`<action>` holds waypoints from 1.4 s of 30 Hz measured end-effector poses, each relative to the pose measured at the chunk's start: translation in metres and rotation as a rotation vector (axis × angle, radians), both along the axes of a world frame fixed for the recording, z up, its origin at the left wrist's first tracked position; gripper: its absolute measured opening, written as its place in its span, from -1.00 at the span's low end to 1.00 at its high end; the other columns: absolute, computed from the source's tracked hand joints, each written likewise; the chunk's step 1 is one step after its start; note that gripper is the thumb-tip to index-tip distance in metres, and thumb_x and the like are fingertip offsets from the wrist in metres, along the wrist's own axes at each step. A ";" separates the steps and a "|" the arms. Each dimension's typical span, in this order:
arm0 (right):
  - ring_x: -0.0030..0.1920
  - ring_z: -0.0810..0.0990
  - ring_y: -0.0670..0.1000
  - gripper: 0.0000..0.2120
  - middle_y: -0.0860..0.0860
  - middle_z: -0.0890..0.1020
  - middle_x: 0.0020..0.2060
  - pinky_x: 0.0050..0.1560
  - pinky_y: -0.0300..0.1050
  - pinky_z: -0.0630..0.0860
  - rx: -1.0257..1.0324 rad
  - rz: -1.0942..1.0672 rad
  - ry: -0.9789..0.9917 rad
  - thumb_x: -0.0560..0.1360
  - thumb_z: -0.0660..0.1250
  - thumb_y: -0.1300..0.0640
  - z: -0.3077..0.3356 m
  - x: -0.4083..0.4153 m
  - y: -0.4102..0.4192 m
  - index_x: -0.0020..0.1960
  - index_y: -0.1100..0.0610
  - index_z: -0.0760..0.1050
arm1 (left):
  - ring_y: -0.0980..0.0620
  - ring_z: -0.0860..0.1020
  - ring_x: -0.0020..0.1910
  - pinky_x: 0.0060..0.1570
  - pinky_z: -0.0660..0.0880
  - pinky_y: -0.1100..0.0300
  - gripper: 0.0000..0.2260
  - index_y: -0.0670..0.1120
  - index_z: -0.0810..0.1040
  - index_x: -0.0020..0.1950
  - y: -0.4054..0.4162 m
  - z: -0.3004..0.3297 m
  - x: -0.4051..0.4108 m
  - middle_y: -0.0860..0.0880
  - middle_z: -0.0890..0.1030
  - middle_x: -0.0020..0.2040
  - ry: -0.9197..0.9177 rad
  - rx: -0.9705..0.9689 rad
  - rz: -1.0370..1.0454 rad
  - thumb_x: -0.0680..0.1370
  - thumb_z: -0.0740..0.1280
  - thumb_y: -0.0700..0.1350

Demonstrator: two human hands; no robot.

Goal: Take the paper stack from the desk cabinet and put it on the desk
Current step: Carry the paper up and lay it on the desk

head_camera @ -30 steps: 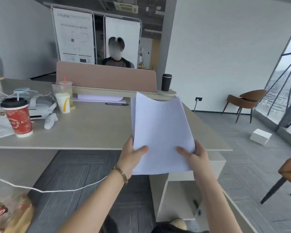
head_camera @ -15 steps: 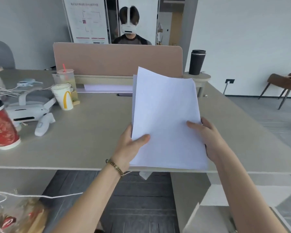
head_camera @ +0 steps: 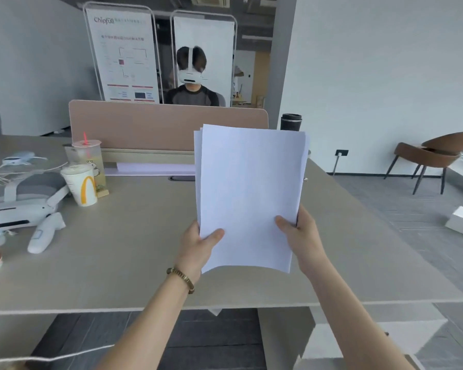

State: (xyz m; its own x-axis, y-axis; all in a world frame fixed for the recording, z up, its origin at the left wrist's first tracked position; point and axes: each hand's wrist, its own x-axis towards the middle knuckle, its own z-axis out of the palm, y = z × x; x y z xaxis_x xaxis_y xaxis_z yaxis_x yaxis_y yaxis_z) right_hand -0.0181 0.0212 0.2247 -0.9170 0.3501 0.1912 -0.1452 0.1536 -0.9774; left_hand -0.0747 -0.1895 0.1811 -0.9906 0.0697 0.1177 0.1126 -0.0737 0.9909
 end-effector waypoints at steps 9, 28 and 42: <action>0.14 0.66 -0.01 -0.63 -0.10 0.69 0.11 -0.01 -0.17 0.55 -0.081 -0.015 -0.003 0.59 0.23 0.32 -0.030 -0.014 -0.004 0.25 -0.08 0.51 | 0.17 0.64 0.06 0.01 0.51 0.25 -0.77 0.07 0.58 0.09 0.011 -0.026 -0.003 0.15 0.69 0.05 -0.041 0.008 0.054 0.50 0.45 -0.19; 0.07 0.69 -0.11 -0.69 -0.06 0.67 0.14 -0.03 -0.14 0.55 -0.061 0.005 0.259 0.56 0.40 0.17 0.015 -0.035 0.006 0.25 -0.05 0.48 | 0.14 0.68 -0.03 -0.13 0.58 0.30 -0.79 -0.03 0.63 0.09 0.012 0.038 -0.018 0.11 0.73 -0.01 0.172 0.082 0.041 0.47 0.49 -0.19; 0.20 0.63 -0.06 -0.61 -0.08 0.63 0.20 0.20 0.08 0.59 -0.017 -0.021 0.176 0.55 0.40 0.15 -0.045 -0.042 0.017 0.34 -0.01 0.44 | 0.15 0.70 -0.10 -0.23 0.58 0.36 -0.80 -0.06 0.69 -0.01 0.021 0.004 -0.023 0.10 0.75 -0.12 0.031 0.050 0.014 0.40 0.56 -0.19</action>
